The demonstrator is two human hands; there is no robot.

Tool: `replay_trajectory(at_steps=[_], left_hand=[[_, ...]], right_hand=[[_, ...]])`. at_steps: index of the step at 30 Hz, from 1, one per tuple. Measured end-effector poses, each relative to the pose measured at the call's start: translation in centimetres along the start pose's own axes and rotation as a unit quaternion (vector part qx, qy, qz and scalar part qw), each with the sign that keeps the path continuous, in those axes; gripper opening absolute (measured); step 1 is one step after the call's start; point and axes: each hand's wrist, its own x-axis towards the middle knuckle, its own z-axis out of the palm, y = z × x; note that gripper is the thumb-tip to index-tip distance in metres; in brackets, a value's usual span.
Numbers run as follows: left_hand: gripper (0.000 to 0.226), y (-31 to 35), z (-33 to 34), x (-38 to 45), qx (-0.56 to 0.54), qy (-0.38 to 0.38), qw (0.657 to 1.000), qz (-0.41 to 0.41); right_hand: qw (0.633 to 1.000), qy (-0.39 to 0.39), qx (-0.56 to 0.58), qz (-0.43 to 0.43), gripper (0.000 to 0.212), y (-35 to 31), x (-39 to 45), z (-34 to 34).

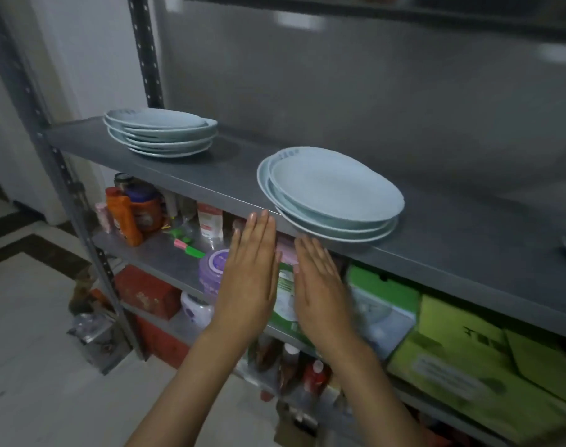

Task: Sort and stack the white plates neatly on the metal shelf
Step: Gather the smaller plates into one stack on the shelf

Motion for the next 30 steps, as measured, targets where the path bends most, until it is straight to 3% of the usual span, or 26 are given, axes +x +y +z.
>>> replay_trajectory(at_steps=[7,15,22,27,30], left_hand=[[0.053,12.7,1.9,-0.8,0.007,-0.005,0.996,0.088],[0.052,25.7,9.0,-0.3,-0.052,-0.025,0.993,0.101],[0.053,34.2,13.5,0.1,-0.086,-0.085,0.987,0.109],[0.054,36.6,15.6,1.0,-0.098,-0.136,0.981,0.100],[0.054,36.9,16.1,1.3,-0.110,-0.158,0.976,0.101]], right_hand=[[0.999,-0.008,0.020,-0.036,0.050,5.6,-8.1,-9.8],[0.991,0.116,0.027,0.062,0.046,16.0,-13.1,-21.1],[0.955,0.252,-0.037,0.150,0.042,25.1,-15.4,-28.8],[0.946,0.203,-0.124,0.221,0.048,29.0,-14.8,-30.9],[0.933,0.171,-0.170,0.268,0.041,30.0,-14.0,-31.1]])
